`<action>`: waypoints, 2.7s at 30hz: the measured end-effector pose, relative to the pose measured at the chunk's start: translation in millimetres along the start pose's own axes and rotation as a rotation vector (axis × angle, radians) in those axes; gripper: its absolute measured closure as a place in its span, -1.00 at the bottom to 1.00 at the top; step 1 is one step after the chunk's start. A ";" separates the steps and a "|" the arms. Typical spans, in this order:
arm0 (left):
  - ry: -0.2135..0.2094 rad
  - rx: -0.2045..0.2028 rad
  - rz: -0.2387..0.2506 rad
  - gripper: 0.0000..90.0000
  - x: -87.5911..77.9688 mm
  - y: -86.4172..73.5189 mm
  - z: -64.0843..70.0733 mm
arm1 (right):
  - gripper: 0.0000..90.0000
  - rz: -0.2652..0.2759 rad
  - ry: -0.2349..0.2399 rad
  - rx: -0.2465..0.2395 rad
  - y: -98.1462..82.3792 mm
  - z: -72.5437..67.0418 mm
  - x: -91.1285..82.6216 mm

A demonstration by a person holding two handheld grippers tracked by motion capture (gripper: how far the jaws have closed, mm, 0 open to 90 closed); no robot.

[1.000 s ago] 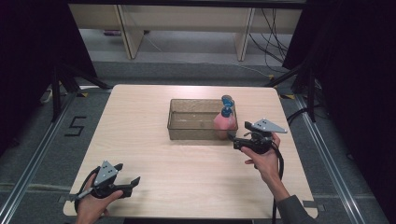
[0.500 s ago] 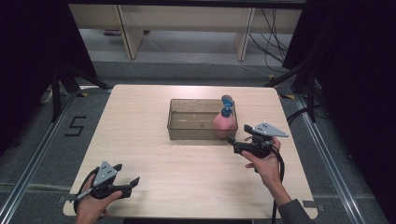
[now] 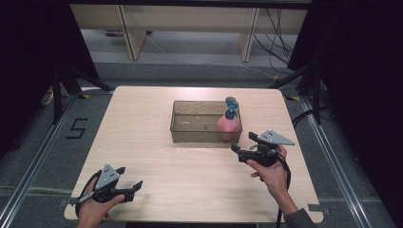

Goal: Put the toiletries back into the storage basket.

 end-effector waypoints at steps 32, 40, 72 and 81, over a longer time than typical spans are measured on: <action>0.006 0.006 0.001 -0.64 -3.3 -0.3 1.0 | -0.64 -0.020 0.028 -0.027 -18.3 -17.3 -11.5; 0.006 0.006 0.003 -0.64 -3.3 -0.2 1.4 | -0.64 -0.030 0.045 -0.019 -24.0 -19.8 -16.3; 0.005 0.017 -0.001 -0.64 -5.0 -1.3 1.1 | -0.65 -0.065 0.085 -0.001 -53.2 -30.8 -34.1; 0.003 0.008 0.004 -0.64 -5.0 -1.4 2.2 | -0.65 -0.073 0.084 -0.007 -60.6 -30.3 -38.0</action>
Point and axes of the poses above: each handheld gripper's, and its own axes: x roughly forward along the jaws, y roughly out of its top, z roughly to its right, the point moved 9 cm from there along x, roughly forward along the jaws, and after that the axes turned 1 degree about -z, right-handed, at the moved point
